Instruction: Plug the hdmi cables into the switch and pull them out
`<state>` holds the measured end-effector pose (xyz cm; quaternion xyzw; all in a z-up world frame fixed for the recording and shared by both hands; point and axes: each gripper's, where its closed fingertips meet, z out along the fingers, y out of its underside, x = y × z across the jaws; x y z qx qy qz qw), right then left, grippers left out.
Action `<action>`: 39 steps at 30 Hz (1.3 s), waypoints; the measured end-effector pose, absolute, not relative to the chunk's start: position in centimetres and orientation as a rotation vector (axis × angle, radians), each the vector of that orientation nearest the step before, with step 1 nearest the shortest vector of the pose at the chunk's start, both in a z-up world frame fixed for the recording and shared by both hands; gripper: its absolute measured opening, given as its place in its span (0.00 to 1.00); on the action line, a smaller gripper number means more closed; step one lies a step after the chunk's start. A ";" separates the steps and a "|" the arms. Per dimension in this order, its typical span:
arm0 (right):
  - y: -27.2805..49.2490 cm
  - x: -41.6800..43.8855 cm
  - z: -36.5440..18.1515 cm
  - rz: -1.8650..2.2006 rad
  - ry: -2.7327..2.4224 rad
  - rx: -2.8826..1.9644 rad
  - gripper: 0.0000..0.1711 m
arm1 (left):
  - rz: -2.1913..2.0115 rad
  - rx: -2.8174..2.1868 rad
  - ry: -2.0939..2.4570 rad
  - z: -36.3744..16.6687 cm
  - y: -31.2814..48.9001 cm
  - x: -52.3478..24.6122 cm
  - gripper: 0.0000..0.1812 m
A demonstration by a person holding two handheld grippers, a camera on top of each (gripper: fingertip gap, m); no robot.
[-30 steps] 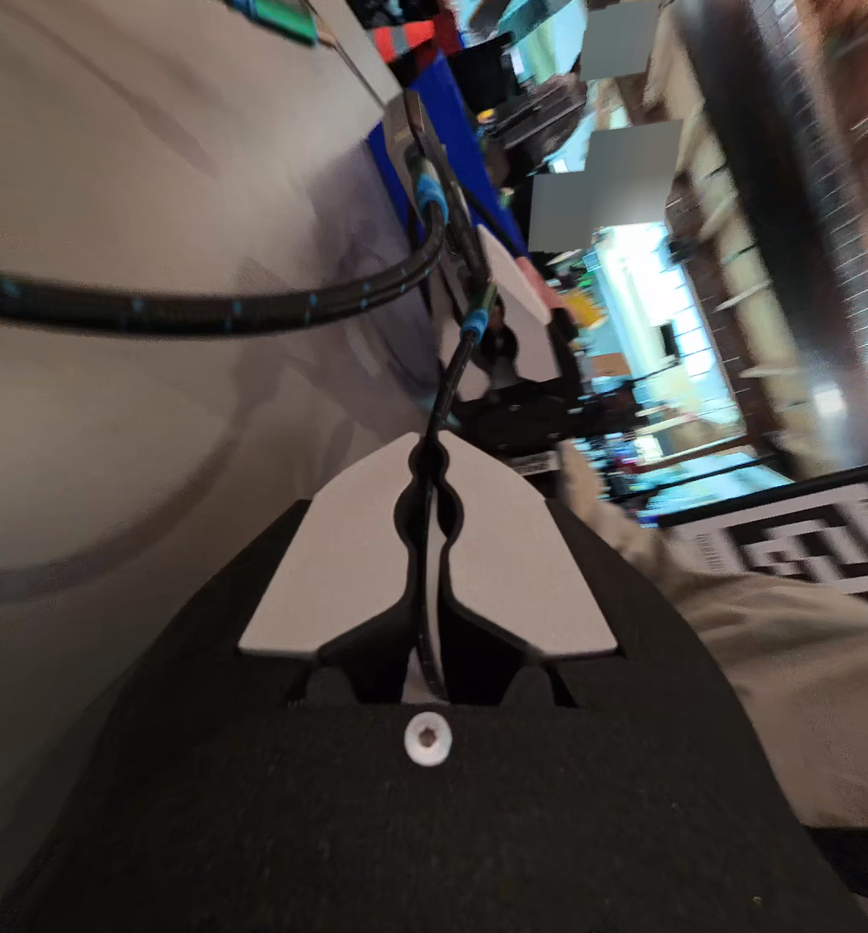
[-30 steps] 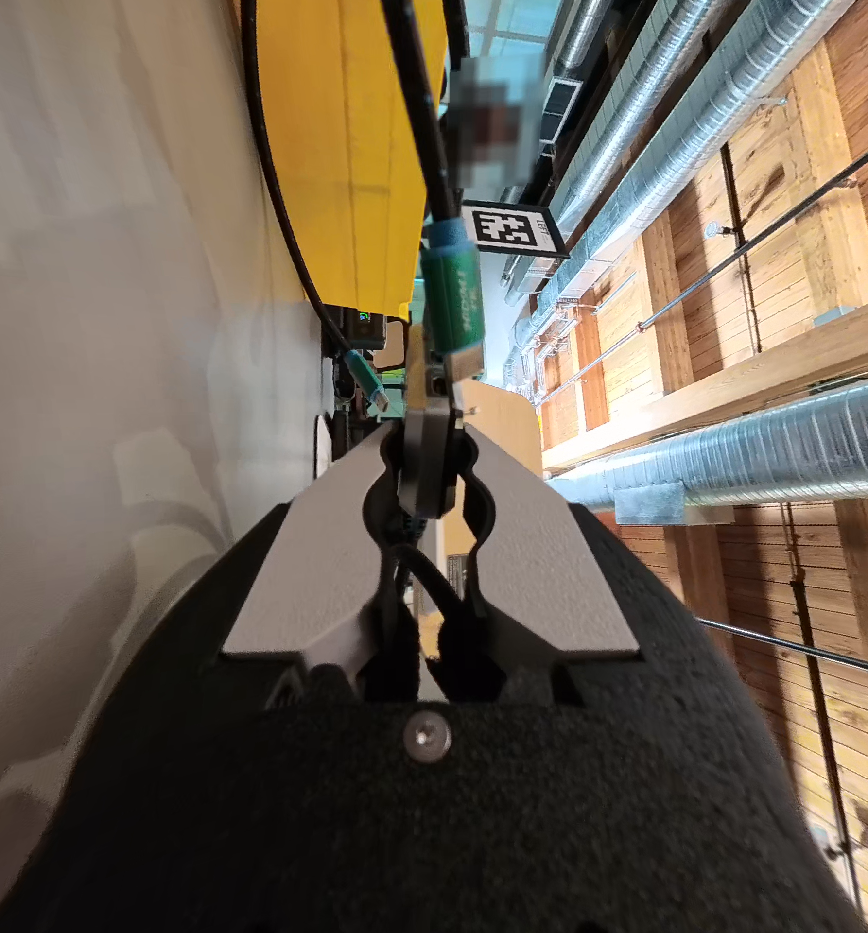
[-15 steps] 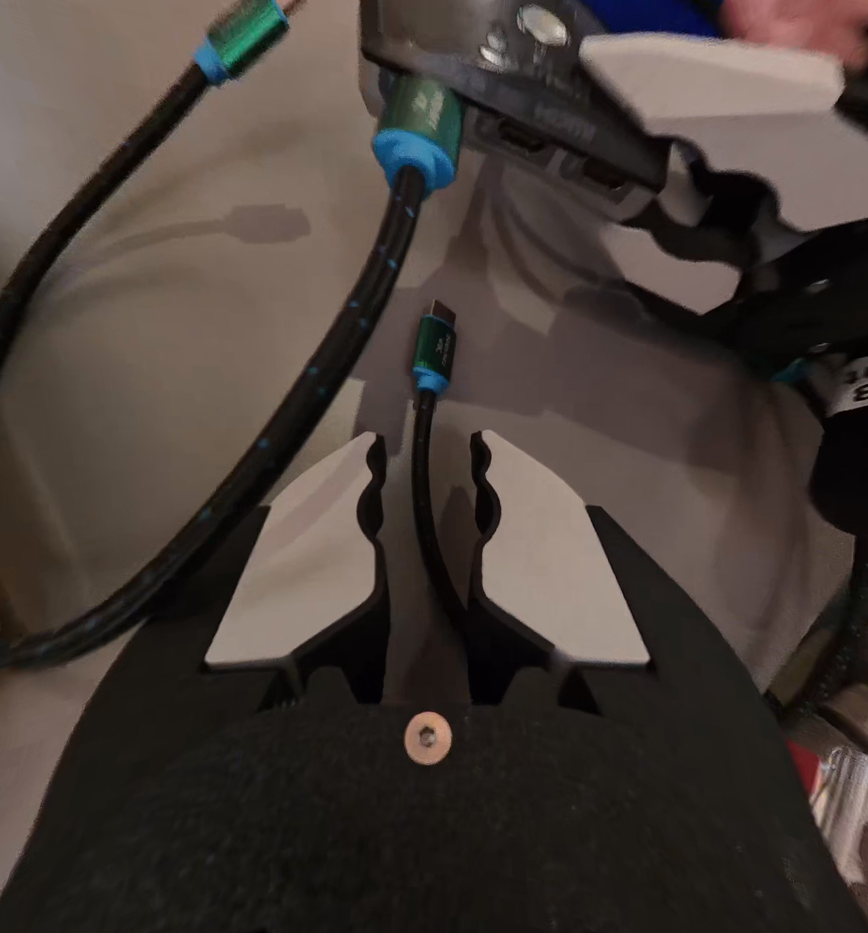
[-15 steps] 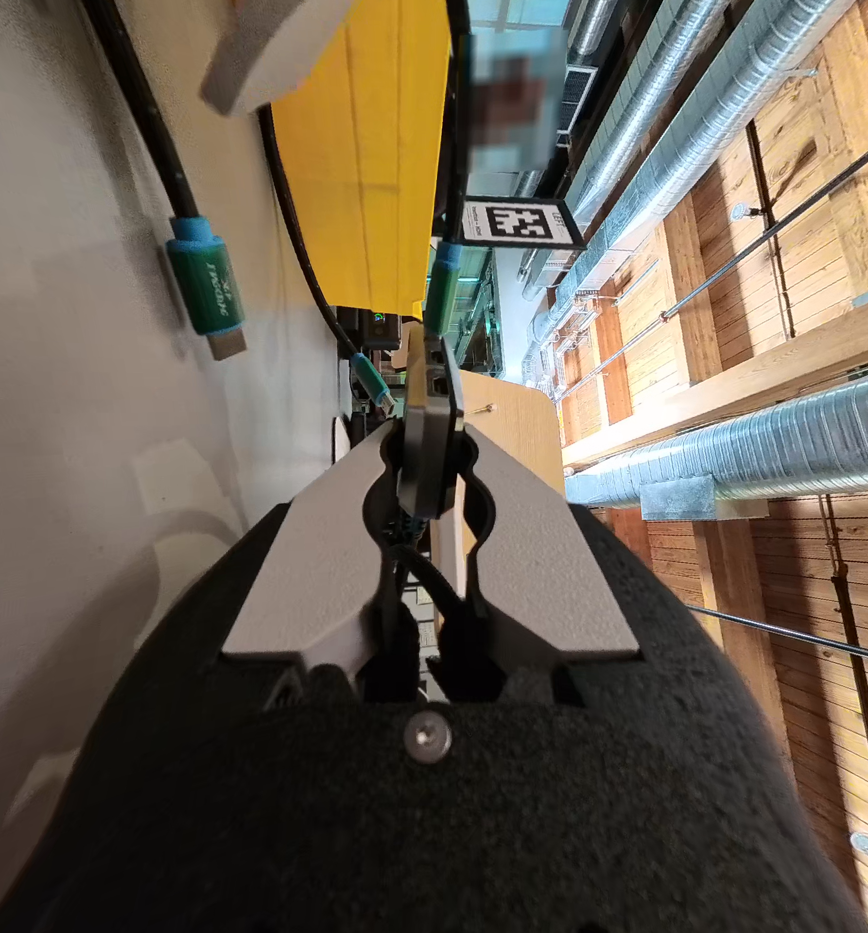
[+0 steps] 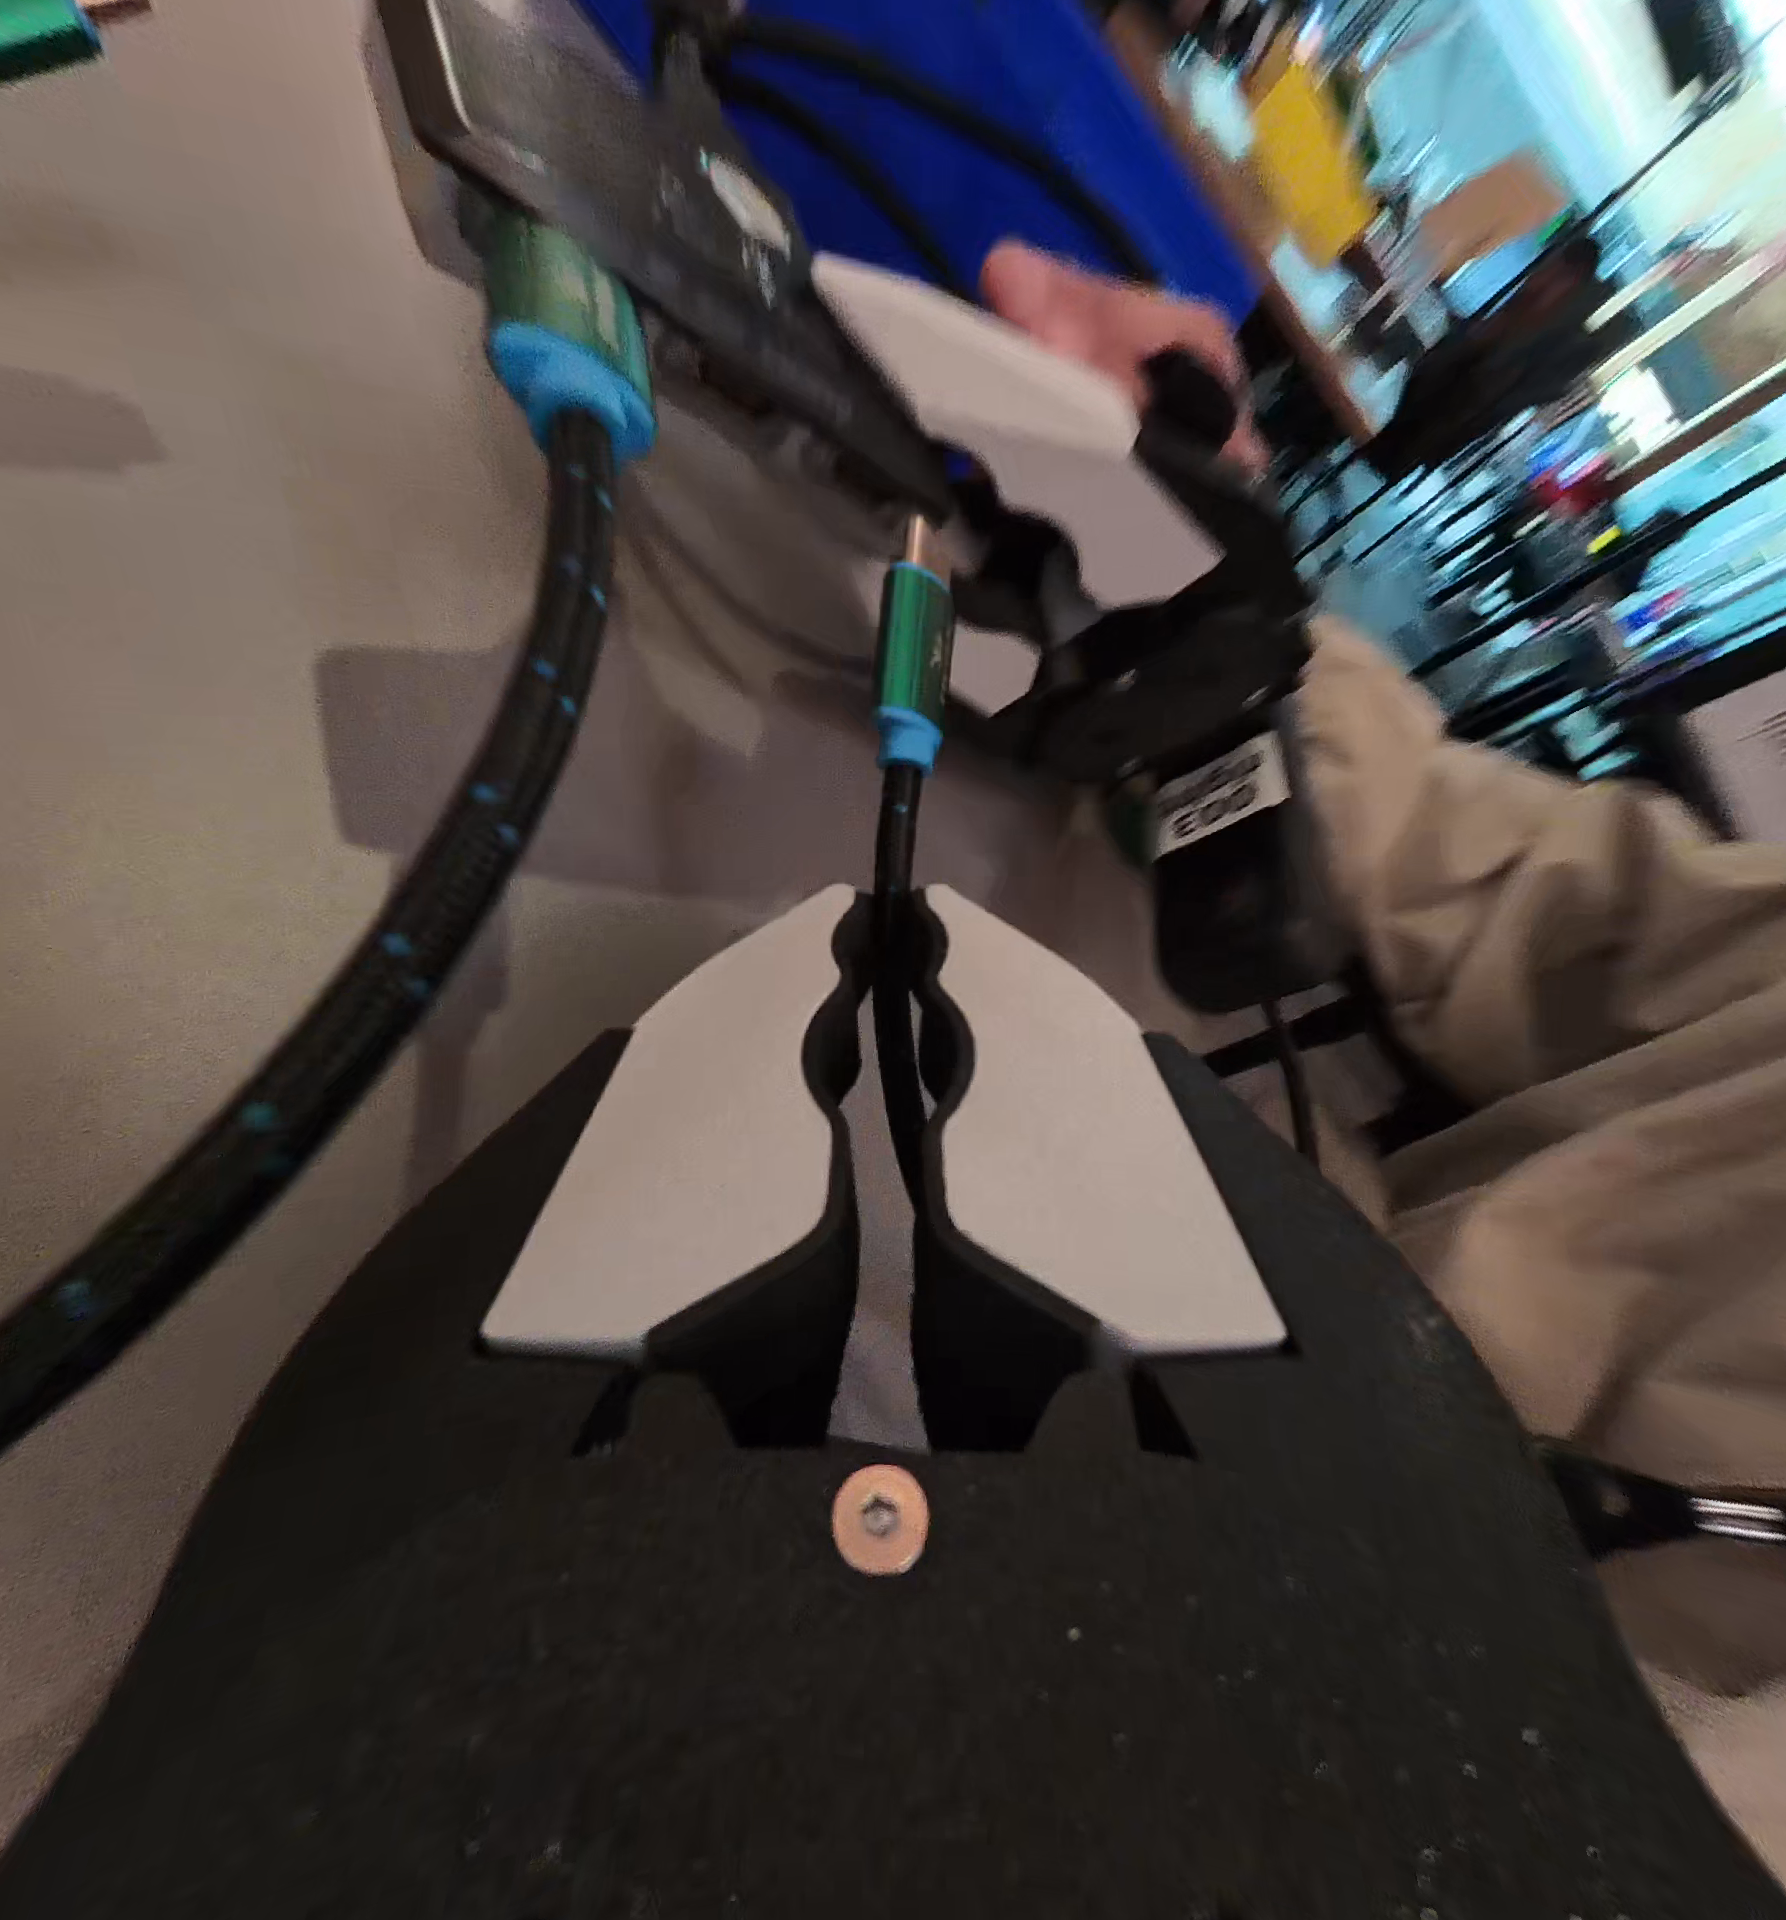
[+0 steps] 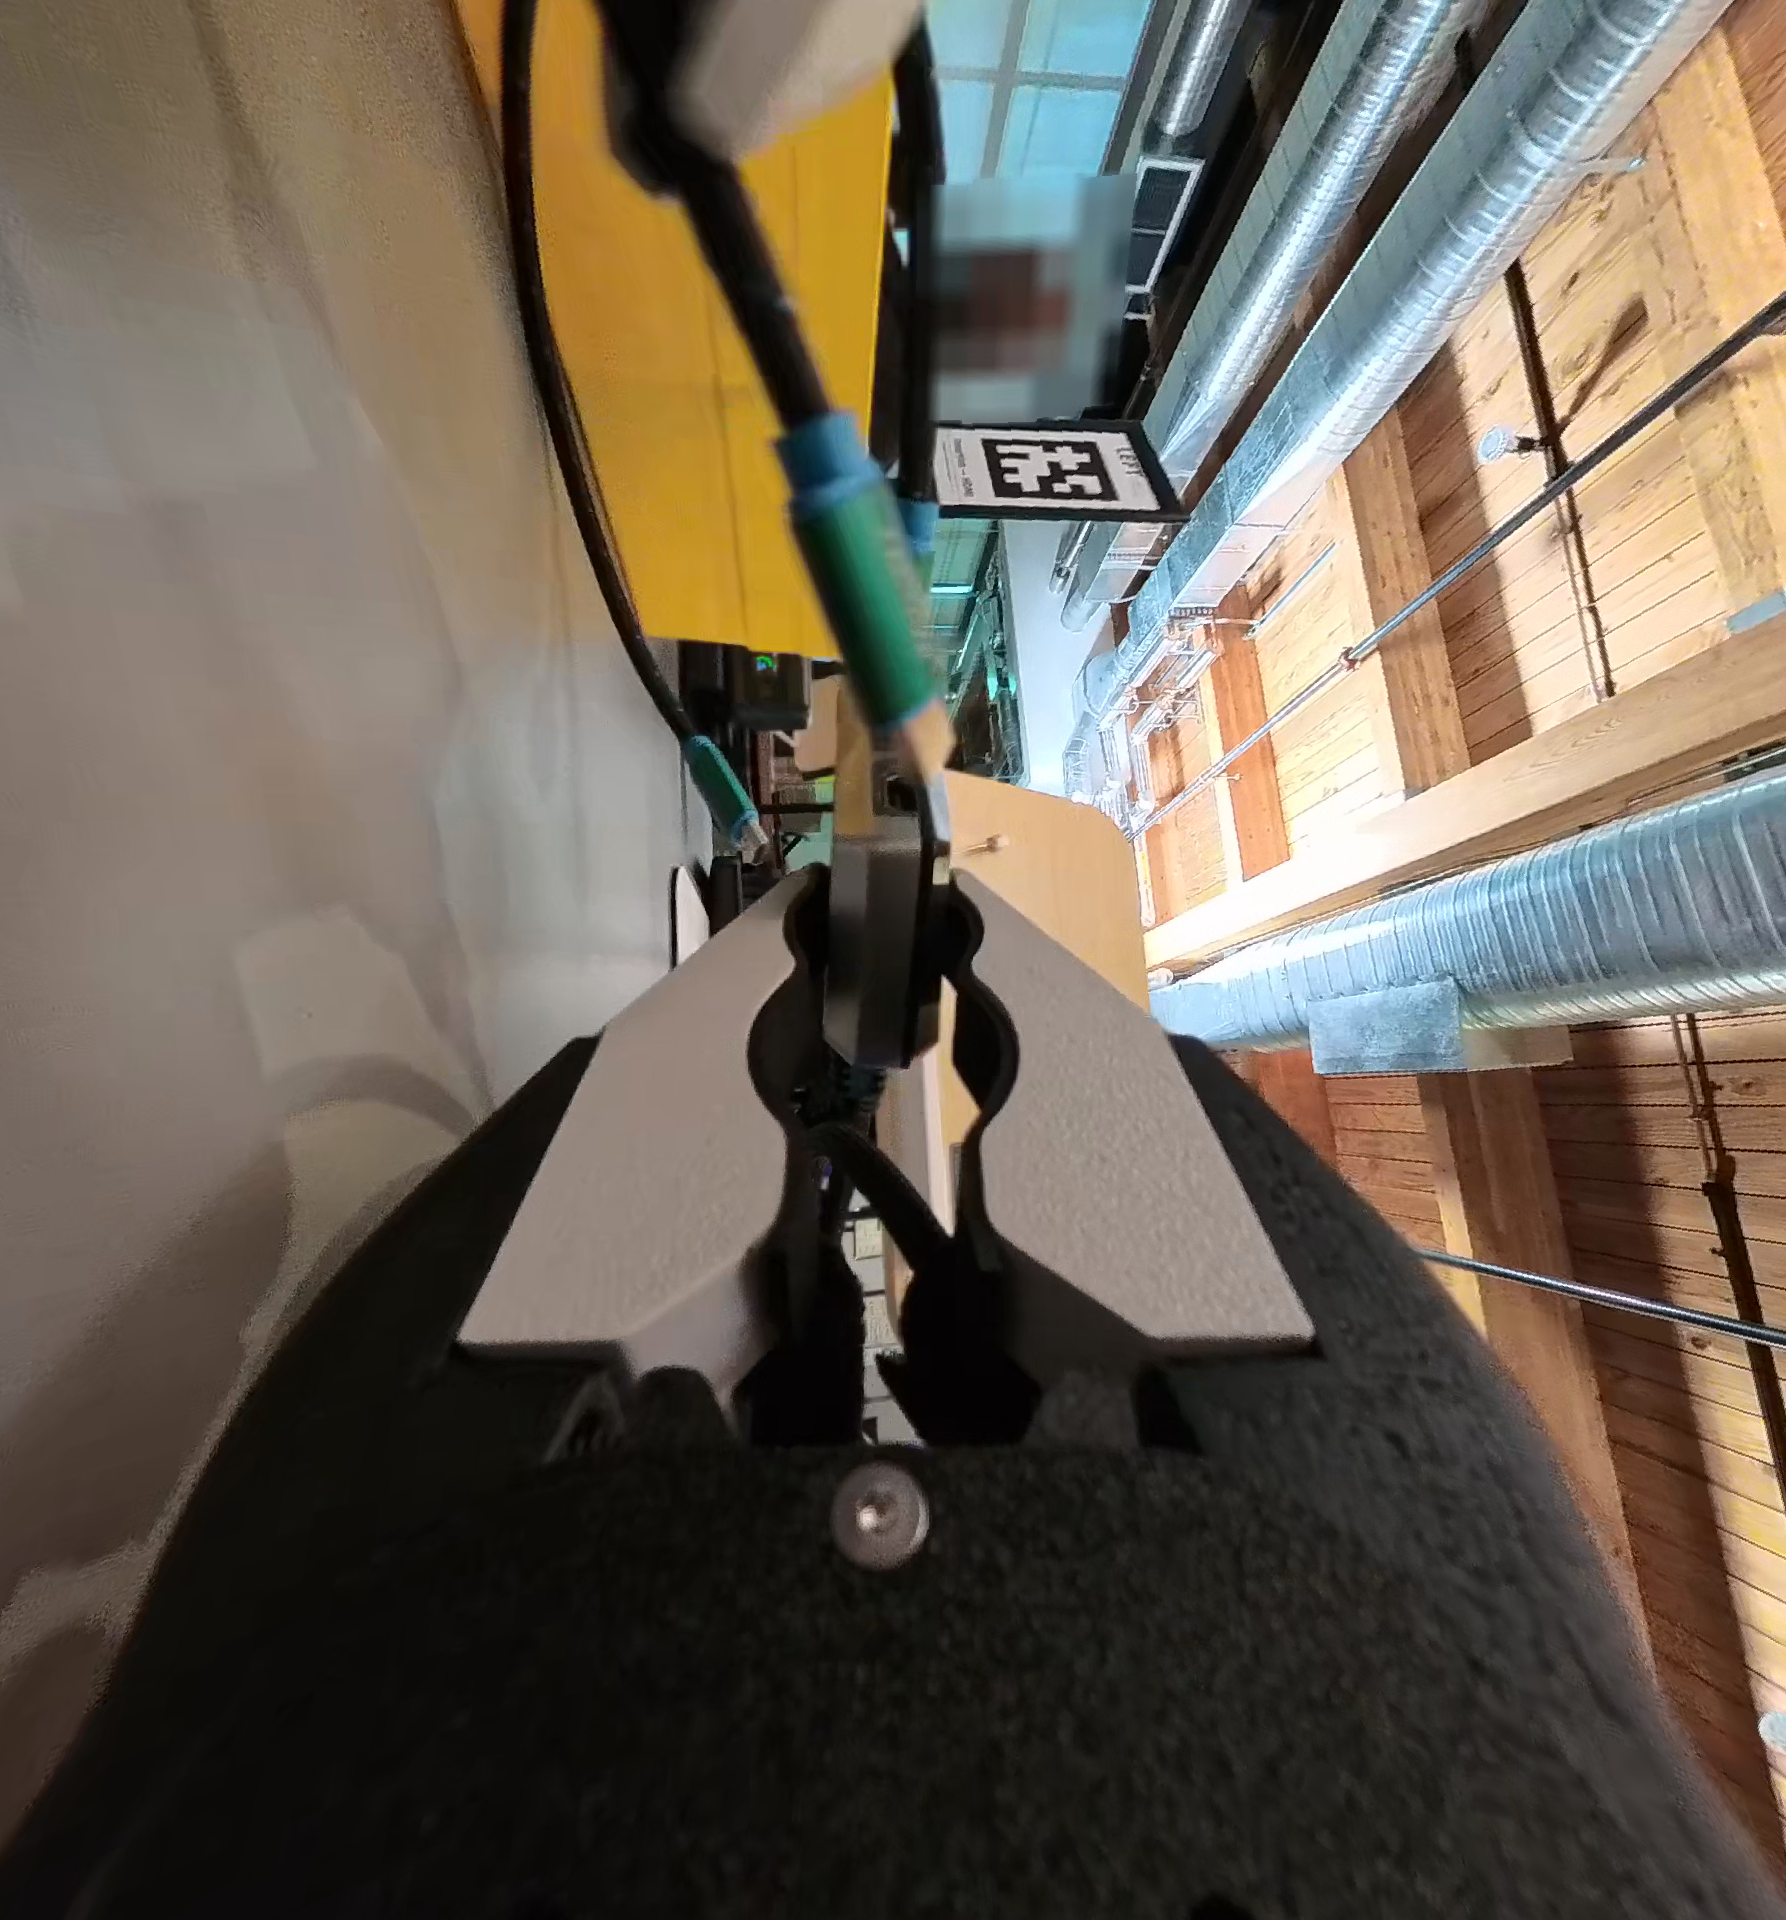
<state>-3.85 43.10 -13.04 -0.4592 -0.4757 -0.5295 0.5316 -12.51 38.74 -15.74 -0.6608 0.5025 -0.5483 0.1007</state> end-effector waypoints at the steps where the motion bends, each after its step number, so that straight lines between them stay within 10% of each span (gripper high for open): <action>1: 43.0 -4.0 -12.9 -1.263 -1.131 -1.083 0.11 | -1.664 -1.965 1.456 -15.3 38.8 -12.7 0.03; 39: 42.8 -6.0 -13.7 -1.328 -1.237 -0.984 0.11 | -1.763 -2.175 1.388 -16.7 38.8 -13.7 0.03</action>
